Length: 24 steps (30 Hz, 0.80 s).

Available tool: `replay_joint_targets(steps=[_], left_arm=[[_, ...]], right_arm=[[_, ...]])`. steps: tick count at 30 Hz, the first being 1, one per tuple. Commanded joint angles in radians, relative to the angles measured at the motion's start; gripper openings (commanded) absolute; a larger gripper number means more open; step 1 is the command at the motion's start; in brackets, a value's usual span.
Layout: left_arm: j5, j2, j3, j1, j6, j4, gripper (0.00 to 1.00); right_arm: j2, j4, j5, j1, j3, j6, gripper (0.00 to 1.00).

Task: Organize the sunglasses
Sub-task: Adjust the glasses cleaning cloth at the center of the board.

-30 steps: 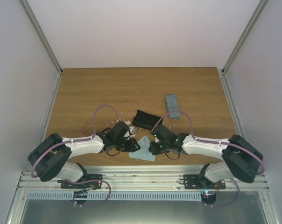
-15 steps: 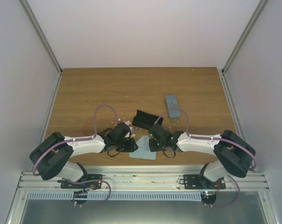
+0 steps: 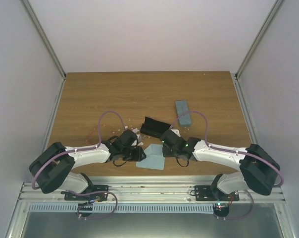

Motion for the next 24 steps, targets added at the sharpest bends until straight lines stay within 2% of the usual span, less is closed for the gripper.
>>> replay_joint_targets(steps=[1,5,7,12,18,21,24], left_arm=[[0.055,-0.047,0.000,-0.002,0.016,0.077,0.27],[0.121,-0.016,0.022,-0.002,0.013,0.161,0.27],[0.142,0.015,0.039,-0.002,0.008,0.183,0.27],[0.168,0.105,0.092,-0.002,0.009,0.196,0.26],[0.177,0.191,0.124,-0.002,0.018,0.196,0.23],[0.125,0.222,0.162,-0.002,0.037,0.113,0.23],[0.003,0.214,0.187,-0.001,0.061,-0.023,0.21]], right_arm=[[-0.040,0.043,-0.047,0.013,0.010,-0.034,0.24],[-0.018,0.119,-0.145,0.012,-0.019,-0.039,0.23],[-0.008,0.151,-0.179,0.012,-0.038,-0.033,0.18],[0.003,0.244,-0.270,0.006,-0.108,-0.018,0.09],[0.048,0.305,-0.341,-0.015,-0.141,-0.024,0.03],[0.059,0.290,-0.344,-0.021,-0.145,-0.022,0.02],[0.059,0.243,-0.306,-0.024,-0.146,-0.009,0.02]])
